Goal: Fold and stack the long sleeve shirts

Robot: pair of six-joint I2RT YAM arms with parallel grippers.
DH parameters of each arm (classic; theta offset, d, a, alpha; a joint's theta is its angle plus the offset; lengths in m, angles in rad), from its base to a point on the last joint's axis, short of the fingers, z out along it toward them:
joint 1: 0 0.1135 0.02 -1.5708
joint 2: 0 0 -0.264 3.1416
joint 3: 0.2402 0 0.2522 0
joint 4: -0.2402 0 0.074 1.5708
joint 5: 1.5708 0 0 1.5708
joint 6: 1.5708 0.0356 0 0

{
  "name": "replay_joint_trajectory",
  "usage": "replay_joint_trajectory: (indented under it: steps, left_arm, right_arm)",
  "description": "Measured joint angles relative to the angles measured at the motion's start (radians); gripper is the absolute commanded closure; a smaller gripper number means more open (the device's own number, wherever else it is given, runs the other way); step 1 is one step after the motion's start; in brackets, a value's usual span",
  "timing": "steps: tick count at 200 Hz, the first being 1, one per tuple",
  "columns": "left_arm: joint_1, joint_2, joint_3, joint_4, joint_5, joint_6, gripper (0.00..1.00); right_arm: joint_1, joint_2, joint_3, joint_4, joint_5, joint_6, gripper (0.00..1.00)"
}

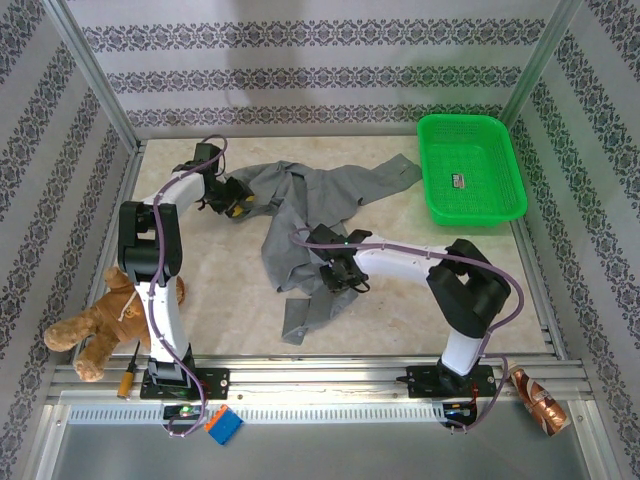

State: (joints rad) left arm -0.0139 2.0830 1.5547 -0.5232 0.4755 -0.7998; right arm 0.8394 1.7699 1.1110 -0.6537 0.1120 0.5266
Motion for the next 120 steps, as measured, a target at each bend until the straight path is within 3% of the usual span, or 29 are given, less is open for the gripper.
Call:
replay_joint_trajectory:
  steps: [9,22,120]
  left_arm:
    - [0.0,0.004,0.003,0.013,-0.006,-0.023,0.88]
    - [0.0,0.018,0.023,0.016,-0.011,-0.034,0.93]
    - [0.008,0.069,0.206,0.045,-0.02,-0.106,0.96]
  right_arm:
    - [0.003,-0.01,-0.011,-0.001,0.004,-0.002,0.85]
    - [0.003,-0.027,-0.024,-0.006,0.005,-0.002,0.87]
    - [0.007,-0.241,-0.076,-0.061,0.058,-0.005,0.97]
